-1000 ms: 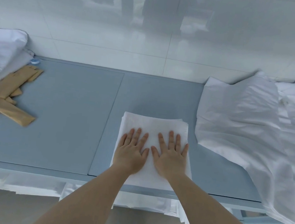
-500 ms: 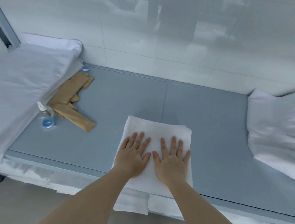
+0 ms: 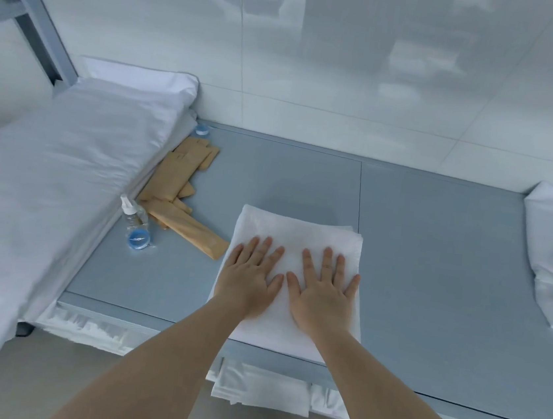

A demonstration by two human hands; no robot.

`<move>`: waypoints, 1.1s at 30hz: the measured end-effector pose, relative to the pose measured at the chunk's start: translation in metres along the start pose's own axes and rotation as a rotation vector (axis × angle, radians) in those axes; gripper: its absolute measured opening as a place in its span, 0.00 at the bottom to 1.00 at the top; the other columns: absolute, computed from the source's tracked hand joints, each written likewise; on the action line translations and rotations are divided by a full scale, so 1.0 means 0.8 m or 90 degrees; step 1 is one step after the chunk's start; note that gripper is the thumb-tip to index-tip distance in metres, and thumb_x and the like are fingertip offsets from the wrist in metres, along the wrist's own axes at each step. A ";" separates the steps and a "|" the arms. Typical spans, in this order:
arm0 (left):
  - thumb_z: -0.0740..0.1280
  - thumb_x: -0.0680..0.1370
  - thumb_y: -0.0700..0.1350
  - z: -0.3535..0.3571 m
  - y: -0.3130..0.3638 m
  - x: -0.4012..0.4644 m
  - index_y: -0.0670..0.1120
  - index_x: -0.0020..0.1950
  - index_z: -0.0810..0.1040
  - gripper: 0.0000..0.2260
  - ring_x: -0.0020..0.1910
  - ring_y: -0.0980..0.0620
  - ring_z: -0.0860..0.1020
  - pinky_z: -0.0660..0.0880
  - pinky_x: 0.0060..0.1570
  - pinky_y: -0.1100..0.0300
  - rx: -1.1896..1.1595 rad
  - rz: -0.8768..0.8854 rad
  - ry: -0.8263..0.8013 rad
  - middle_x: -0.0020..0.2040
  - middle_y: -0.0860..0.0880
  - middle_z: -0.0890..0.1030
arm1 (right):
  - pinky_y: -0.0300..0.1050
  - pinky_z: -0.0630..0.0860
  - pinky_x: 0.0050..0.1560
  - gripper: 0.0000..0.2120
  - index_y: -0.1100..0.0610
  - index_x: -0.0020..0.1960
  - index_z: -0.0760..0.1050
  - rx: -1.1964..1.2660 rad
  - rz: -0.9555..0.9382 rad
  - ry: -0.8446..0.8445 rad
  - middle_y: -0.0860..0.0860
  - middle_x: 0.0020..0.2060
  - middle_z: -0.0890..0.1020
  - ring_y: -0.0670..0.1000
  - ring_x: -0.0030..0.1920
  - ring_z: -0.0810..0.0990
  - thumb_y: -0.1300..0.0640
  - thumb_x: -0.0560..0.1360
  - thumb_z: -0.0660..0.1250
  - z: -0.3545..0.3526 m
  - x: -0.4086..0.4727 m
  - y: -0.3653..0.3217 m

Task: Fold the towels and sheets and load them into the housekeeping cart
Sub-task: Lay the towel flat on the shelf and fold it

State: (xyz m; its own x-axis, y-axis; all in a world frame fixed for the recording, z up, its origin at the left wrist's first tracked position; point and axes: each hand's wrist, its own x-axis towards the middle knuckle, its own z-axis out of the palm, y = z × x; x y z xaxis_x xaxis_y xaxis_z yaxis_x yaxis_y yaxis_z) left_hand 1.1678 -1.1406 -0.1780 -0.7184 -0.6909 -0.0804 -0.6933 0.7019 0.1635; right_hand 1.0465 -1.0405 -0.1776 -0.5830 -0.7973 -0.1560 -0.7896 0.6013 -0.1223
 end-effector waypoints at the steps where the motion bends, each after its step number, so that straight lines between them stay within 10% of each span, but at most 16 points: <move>1: 0.49 0.80 0.60 -0.005 0.001 0.004 0.57 0.78 0.53 0.26 0.78 0.52 0.47 0.41 0.74 0.54 -0.003 -0.005 0.013 0.79 0.53 0.51 | 0.64 0.31 0.70 0.31 0.42 0.77 0.37 0.001 0.000 0.004 0.51 0.77 0.39 0.55 0.76 0.35 0.34 0.77 0.36 -0.002 0.003 0.000; 4: 0.53 0.78 0.54 -0.021 0.013 0.024 0.51 0.67 0.71 0.20 0.69 0.47 0.65 0.54 0.68 0.54 0.032 0.000 0.125 0.68 0.50 0.71 | 0.66 0.33 0.70 0.27 0.43 0.77 0.52 0.008 -0.022 0.077 0.53 0.77 0.52 0.55 0.77 0.47 0.37 0.79 0.44 -0.014 0.020 0.003; 11: 0.43 0.80 0.63 -0.005 -0.003 0.061 0.56 0.78 0.40 0.29 0.77 0.52 0.37 0.34 0.74 0.51 0.032 -0.016 0.024 0.79 0.52 0.40 | 0.61 0.31 0.72 0.28 0.39 0.76 0.38 -0.005 -0.096 0.034 0.43 0.77 0.38 0.47 0.76 0.34 0.36 0.79 0.39 -0.013 0.056 0.032; 29: 0.50 0.84 0.52 -0.024 -0.035 -0.020 0.44 0.79 0.52 0.25 0.78 0.54 0.42 0.36 0.75 0.56 -0.050 0.000 0.069 0.80 0.49 0.49 | 0.62 0.34 0.73 0.26 0.44 0.77 0.39 0.004 -0.039 -0.005 0.44 0.77 0.38 0.48 0.76 0.35 0.41 0.81 0.40 -0.026 -0.004 0.064; 33: 0.50 0.82 0.57 -0.028 -0.007 -0.057 0.42 0.78 0.56 0.28 0.78 0.50 0.46 0.34 0.74 0.56 -0.022 0.162 0.026 0.79 0.46 0.54 | 0.58 0.34 0.74 0.37 0.55 0.78 0.46 0.034 -0.261 -0.013 0.47 0.75 0.37 0.48 0.76 0.34 0.34 0.77 0.46 -0.032 -0.045 0.037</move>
State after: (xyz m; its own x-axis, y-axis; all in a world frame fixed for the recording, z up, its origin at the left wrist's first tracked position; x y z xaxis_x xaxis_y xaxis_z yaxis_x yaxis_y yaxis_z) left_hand 1.2057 -1.1167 -0.1529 -0.8660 -0.5000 0.0075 -0.4879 0.8481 0.2066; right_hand 1.0391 -0.9949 -0.1505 -0.2179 -0.9704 -0.1039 -0.9442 0.2365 -0.2290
